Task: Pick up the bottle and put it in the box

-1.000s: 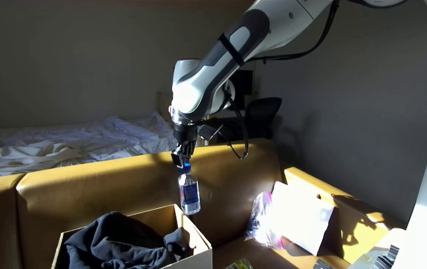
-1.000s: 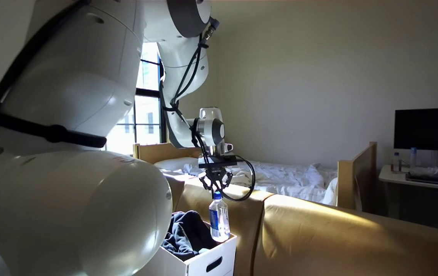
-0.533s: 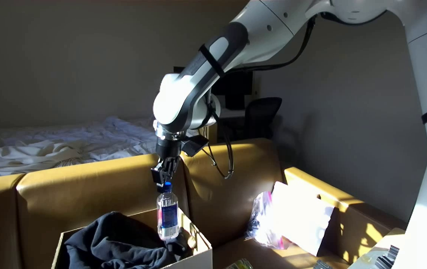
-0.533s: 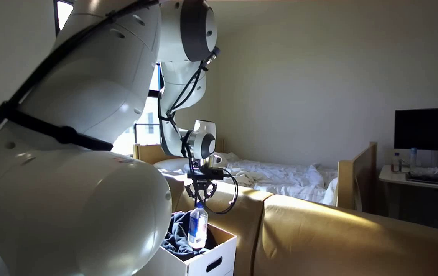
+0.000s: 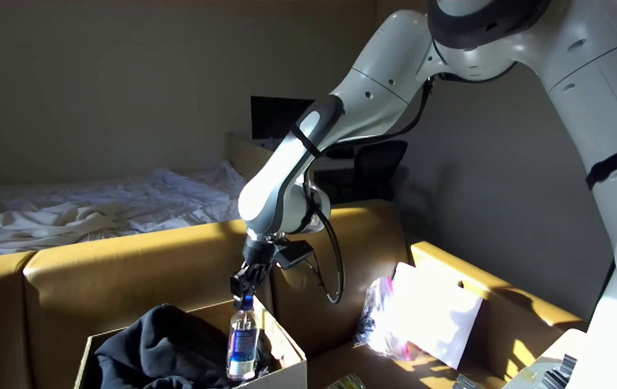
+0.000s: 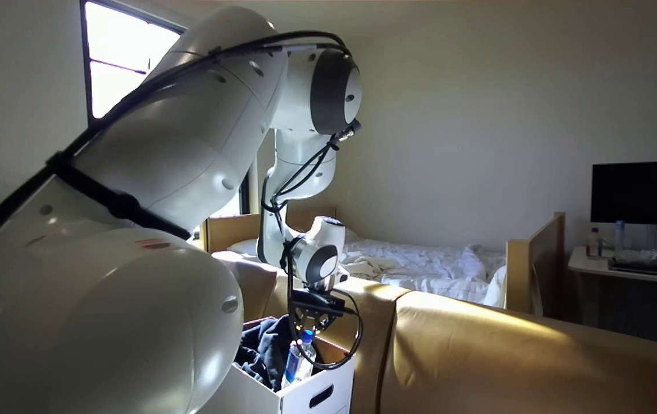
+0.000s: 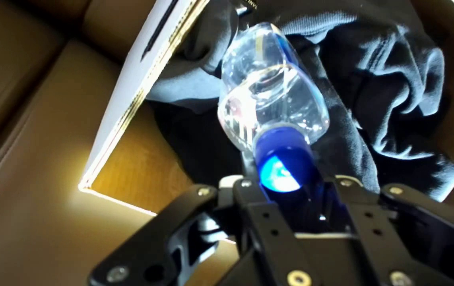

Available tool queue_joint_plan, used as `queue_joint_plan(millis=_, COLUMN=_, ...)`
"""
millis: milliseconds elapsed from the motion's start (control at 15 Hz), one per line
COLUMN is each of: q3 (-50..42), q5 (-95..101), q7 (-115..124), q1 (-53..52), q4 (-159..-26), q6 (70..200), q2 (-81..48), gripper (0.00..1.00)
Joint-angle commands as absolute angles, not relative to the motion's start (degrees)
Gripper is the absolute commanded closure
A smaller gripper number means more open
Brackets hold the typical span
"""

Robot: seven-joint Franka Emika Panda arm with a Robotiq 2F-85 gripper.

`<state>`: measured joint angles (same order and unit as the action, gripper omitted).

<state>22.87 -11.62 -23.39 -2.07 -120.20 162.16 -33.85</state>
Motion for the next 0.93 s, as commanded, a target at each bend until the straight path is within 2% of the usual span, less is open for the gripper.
queue_joint_plan(millis=0, q3=26.94, q5=-11.80, q7=-24.20, q1=1.18, q4=-122.43, q6=172.57, q2=-39.33, gripper=0.85)
queue_joint_plan(millis=333, q3=29.59, q5=-4.15, q7=-20.73, q1=-0.16, q4=-122.19, q6=179.82, q2=-43.82, gripper=0.85)
queue_joint_plan(millis=867, q3=21.65, q5=2.19, q7=-14.31, q1=-6.08, q4=-125.37, q6=180.98, q2=-41.94, gripper=0.86)
